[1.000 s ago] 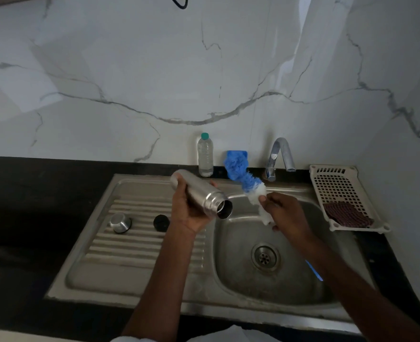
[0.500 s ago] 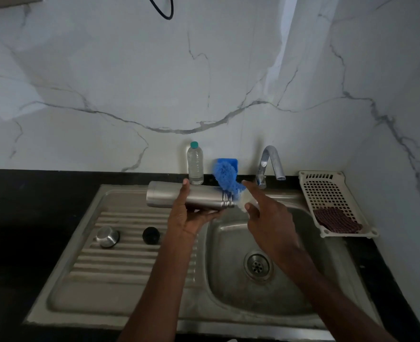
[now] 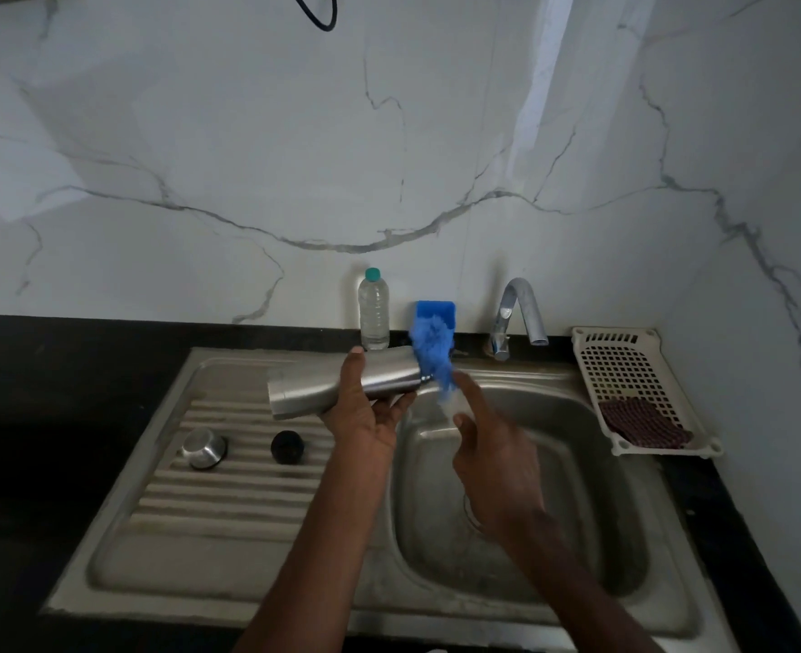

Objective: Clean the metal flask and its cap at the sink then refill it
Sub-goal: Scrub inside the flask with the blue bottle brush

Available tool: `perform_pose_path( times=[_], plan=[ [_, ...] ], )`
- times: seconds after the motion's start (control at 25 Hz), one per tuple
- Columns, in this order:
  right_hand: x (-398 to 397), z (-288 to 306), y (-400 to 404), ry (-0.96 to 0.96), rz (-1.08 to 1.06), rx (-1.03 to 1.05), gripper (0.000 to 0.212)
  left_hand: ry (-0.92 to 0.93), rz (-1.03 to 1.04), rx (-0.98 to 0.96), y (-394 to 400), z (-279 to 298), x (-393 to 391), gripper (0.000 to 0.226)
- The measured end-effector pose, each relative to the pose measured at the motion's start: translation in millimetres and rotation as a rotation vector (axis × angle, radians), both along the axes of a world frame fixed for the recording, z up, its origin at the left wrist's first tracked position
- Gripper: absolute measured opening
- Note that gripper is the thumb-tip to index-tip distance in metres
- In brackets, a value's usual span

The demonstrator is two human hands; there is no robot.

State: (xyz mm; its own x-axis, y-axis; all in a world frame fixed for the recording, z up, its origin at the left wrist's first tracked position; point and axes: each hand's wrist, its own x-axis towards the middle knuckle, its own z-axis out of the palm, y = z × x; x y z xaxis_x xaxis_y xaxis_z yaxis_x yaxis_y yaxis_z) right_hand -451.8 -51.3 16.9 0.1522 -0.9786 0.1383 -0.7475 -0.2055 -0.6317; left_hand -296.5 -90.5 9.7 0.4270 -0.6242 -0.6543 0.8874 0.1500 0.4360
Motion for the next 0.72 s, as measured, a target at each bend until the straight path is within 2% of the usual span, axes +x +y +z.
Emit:
perform_pose_path(
  times=[0.12,0.28,0.36,0.44,0.6,0.72],
  plan=[
    [4.8,13.6,-13.8,-0.007,-0.029,0.005,0.067,-0.049,-0.004,0.001,-4.4,12.3,-2.0,0.073],
    [5.9,-0.1,28.5,-0.046,0.059,-0.005,0.066,-0.018,0.052,-0.044,-5.6,18.6,11.0,0.082],
    [8.7,-0.4,5.9,-0.029,-0.015,-0.088,0.069,-0.031,-0.007,-0.009,-0.1,20.9,-3.4,0.079],
    [10.2,7.9,-9.2,-0.007,-0.047,-0.069,0.072,-0.05,-0.005,0.005,-2.7,23.3,-12.2,0.078],
    [10.3,-3.0,30.4,-0.058,0.015,-0.037,0.069,-0.017,0.055,-0.035,-8.1,27.4,-1.0,0.08],
    [11.8,-4.6,1.5,-0.052,-0.118,-0.101,0.07,-0.077,-0.032,0.013,-3.2,28.0,-19.4,0.075]
  ],
)
